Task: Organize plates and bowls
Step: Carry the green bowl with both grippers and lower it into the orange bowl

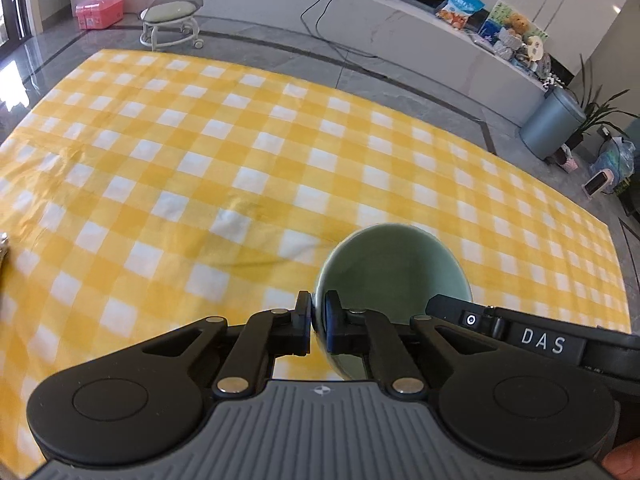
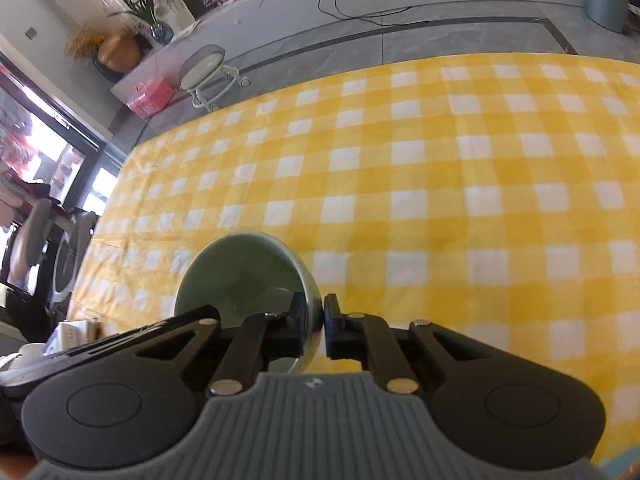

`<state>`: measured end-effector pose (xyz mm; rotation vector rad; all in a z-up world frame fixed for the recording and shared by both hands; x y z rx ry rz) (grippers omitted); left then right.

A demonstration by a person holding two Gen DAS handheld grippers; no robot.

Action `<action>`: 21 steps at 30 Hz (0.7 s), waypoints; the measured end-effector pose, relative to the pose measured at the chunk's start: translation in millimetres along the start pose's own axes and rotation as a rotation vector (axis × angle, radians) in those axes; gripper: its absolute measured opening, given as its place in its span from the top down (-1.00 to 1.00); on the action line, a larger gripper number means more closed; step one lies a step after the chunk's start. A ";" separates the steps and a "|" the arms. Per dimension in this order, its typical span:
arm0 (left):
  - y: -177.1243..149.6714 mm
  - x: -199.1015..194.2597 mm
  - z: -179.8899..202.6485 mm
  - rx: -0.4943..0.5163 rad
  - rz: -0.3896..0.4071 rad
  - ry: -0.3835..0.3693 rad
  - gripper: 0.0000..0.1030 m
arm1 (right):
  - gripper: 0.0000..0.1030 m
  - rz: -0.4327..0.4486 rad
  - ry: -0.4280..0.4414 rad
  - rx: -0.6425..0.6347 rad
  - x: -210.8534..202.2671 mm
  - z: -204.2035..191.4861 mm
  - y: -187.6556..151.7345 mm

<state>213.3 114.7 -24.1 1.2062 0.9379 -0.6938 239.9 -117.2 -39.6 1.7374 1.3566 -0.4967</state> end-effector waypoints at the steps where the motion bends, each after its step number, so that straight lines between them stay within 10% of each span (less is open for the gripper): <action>1: -3.5 -7.6 4.3 0.000 0.005 -0.005 0.87 | 0.87 0.009 0.003 0.001 -10.2 1.5 -4.0; 21: -91.8 -115.1 140.7 0.133 -0.012 -0.225 0.84 | 0.87 0.170 -0.066 0.067 -225.3 77.9 -82.1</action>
Point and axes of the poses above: each gripper's, at about its wrist camera, not at the fingertips, and x roughly the way its jaws point, z to its right, y to its top, the point moved 3 cm from there along x, roughly the way its jaws point, and after that the axes turned 9 degrees about y, right-handed, at the moved point
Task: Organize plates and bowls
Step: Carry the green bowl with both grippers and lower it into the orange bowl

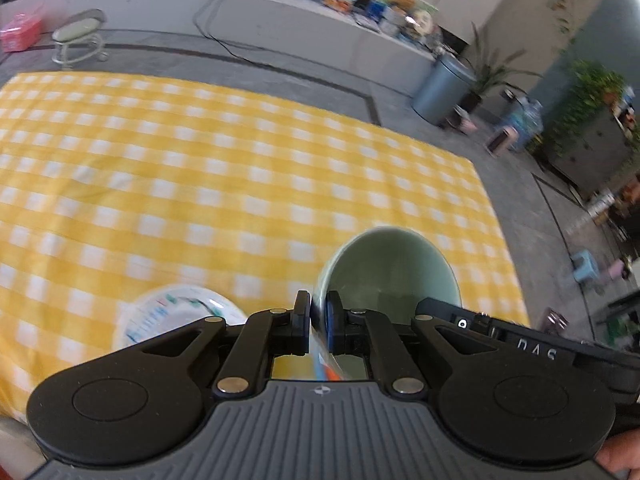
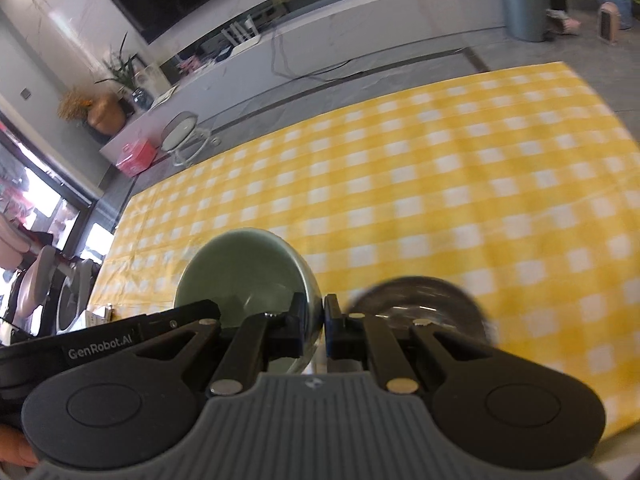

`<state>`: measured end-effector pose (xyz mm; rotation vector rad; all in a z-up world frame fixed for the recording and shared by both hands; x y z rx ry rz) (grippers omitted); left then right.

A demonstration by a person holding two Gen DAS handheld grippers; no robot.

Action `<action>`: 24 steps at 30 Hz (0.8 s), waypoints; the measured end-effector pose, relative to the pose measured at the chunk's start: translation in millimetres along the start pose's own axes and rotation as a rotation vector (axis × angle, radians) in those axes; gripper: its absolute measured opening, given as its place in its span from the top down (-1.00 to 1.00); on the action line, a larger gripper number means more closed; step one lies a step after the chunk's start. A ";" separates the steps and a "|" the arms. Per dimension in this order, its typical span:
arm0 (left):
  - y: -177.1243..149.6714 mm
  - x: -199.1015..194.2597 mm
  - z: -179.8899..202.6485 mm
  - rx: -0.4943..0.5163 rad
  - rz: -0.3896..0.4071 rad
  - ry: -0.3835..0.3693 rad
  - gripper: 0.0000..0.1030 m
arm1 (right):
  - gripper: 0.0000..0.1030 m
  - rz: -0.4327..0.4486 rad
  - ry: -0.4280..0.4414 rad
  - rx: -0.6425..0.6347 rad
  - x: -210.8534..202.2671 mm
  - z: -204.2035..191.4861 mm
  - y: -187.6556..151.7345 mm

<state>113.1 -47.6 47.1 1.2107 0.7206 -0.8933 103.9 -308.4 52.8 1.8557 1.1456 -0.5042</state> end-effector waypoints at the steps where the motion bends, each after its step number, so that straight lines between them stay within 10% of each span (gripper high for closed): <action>1: -3.5 1.4 7.5 0.010 -0.011 -0.008 0.84 | 0.87 0.001 -0.008 0.007 -7.1 6.1 0.3; 24: -32.9 70.2 54.3 0.226 -0.163 0.063 0.81 | 0.92 -0.115 -0.108 -0.017 25.6 78.6 -27.5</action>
Point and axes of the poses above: each gripper's, at about its wrist camera, not at the fingertips, and x roughly the way its jaws point, z to its right, y to its top, the point moved 3 cm from there along x, roughly the way its jaws point, and after that the axes turned 9 degrees about y, right-handed, at the moved point
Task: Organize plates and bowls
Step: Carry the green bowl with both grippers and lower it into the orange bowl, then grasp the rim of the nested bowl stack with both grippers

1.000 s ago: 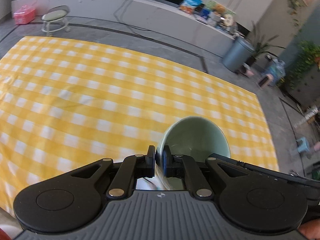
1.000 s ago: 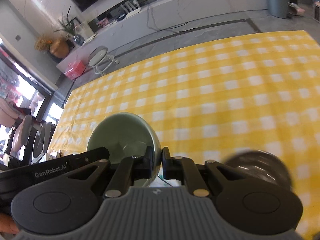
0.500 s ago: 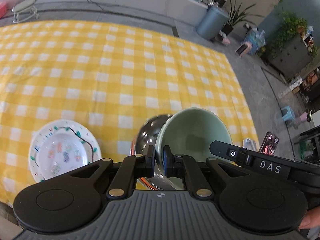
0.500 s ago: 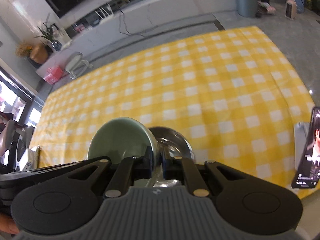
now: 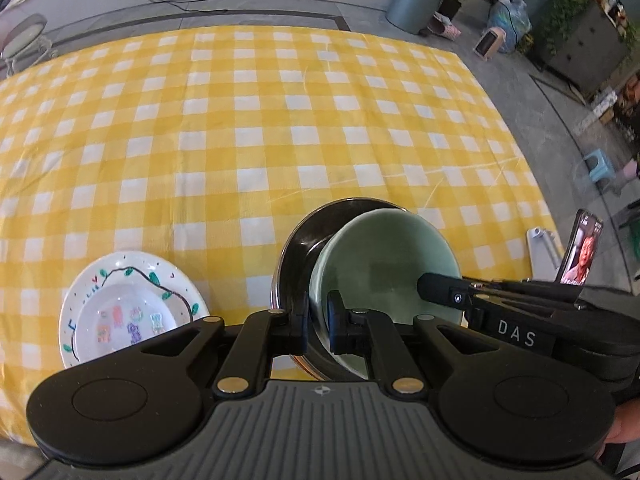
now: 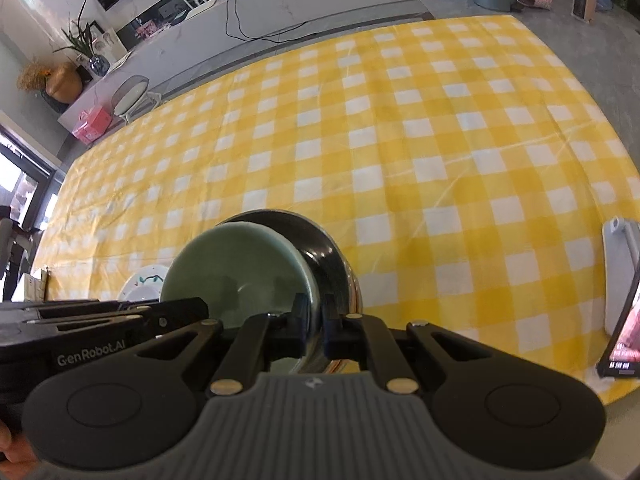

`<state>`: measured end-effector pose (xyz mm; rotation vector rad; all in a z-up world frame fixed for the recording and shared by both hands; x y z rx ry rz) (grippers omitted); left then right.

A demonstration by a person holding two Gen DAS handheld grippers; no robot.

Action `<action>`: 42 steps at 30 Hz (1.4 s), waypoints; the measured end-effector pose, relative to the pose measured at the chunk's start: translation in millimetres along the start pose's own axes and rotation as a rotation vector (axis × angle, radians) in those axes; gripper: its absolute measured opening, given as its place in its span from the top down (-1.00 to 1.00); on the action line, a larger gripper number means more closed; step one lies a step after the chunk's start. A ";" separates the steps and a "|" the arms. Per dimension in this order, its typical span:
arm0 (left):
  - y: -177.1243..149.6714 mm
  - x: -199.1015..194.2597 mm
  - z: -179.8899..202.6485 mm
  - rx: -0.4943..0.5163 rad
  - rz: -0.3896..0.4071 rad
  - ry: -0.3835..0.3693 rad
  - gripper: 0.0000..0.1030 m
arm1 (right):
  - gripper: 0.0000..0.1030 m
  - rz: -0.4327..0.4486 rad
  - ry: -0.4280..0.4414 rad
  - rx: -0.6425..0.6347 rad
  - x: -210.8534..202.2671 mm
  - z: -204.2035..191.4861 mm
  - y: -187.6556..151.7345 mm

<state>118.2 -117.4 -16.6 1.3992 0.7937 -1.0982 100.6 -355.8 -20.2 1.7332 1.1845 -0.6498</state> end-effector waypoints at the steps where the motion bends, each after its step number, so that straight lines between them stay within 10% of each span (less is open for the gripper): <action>1: 0.2 1.7 0.9 0.009 -0.004 0.003 0.81 | 0.92 -0.001 -0.006 -0.009 1.7 0.0 0.5; 18: 3.9 -0.1 -0.8 0.047 0.014 0.005 0.73 | 0.74 0.049 -0.062 -0.130 -1.2 -14.0 4.1; 28: -1.3 -32.1 -14.1 0.029 0.166 -0.055 -0.08 | 0.17 0.205 -0.020 -0.173 -34.8 -19.9 7.2; 42: -28.7 8.1 -52.2 -0.322 0.158 -0.149 -0.37 | -0.33 0.152 0.013 0.132 12.1 26.7 -18.2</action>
Point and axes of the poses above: each gripper's, at about its wrist camera, not at the fingertips, and x roughly the way its jaws point, z to its right, y to its top, the point moved 3 cm from there along x, roughly the way its jaws point, and after that the axes turned 9 degrees about y, right-handed, at the moved point
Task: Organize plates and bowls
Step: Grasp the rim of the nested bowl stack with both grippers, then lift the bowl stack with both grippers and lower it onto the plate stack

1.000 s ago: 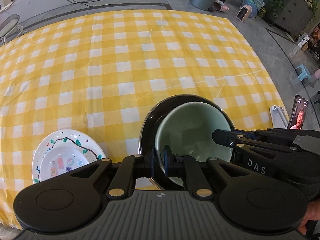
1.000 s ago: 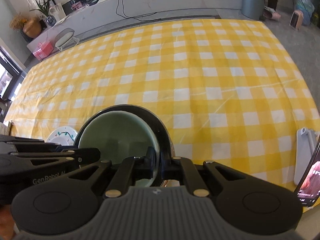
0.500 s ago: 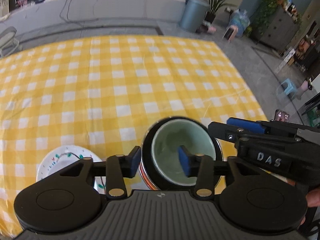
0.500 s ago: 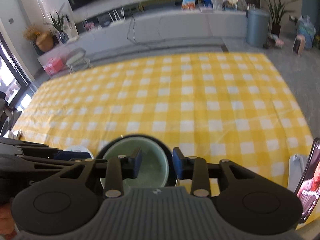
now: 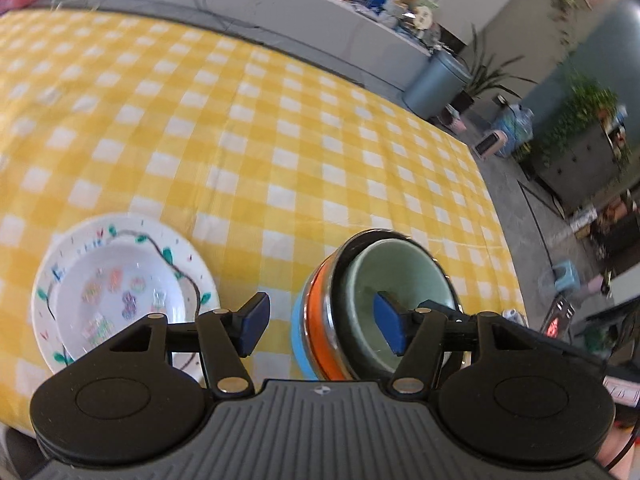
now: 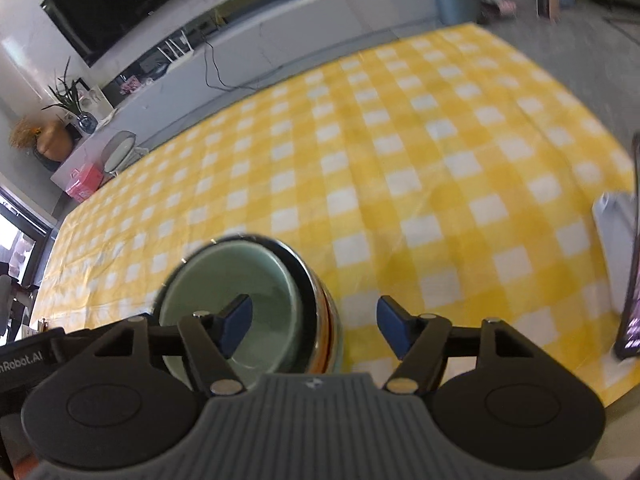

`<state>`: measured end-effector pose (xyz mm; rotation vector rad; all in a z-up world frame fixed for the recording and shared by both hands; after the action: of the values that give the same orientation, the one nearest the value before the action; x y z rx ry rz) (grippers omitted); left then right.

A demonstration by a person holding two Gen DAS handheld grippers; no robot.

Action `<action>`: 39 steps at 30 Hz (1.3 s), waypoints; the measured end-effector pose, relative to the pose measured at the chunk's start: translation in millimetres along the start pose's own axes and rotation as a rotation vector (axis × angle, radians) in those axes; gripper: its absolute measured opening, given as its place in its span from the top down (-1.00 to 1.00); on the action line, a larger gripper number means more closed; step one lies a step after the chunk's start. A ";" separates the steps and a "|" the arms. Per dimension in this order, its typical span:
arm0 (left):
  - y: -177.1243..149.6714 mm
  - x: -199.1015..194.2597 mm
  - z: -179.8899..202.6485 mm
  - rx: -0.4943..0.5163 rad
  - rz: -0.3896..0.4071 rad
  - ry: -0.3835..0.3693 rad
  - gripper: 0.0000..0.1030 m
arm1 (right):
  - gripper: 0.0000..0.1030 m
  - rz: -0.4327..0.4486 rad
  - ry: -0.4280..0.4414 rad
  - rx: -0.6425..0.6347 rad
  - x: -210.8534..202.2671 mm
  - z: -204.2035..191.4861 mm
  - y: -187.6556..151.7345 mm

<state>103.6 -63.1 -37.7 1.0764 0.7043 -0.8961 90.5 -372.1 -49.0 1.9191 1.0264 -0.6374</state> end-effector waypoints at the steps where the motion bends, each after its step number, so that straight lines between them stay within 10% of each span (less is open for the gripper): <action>1: -0.7 2.0 -2.6 -0.013 -0.005 -0.003 -0.37 | -0.33 -0.007 0.003 0.016 3.7 2.2 -1.8; 39: -12.5 49.8 4.1 -0.079 -0.133 -0.035 -0.07 | 0.01 -0.094 0.156 0.265 32.3 30.4 -18.9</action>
<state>116.4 -82.7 -83.6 0.9501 0.7829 -0.9910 90.5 -379.1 -96.7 2.1884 1.1842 -0.7153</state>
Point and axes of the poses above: each gripper's, at about its wrist camera, not at the fingertips, and x roughly the way its jaws point, z to its right, y to its top, the point moved 3 cm from there along x, roughly the way its jaws point, and after that the axes turned 9 degrees about y, right-handed, at the moved point
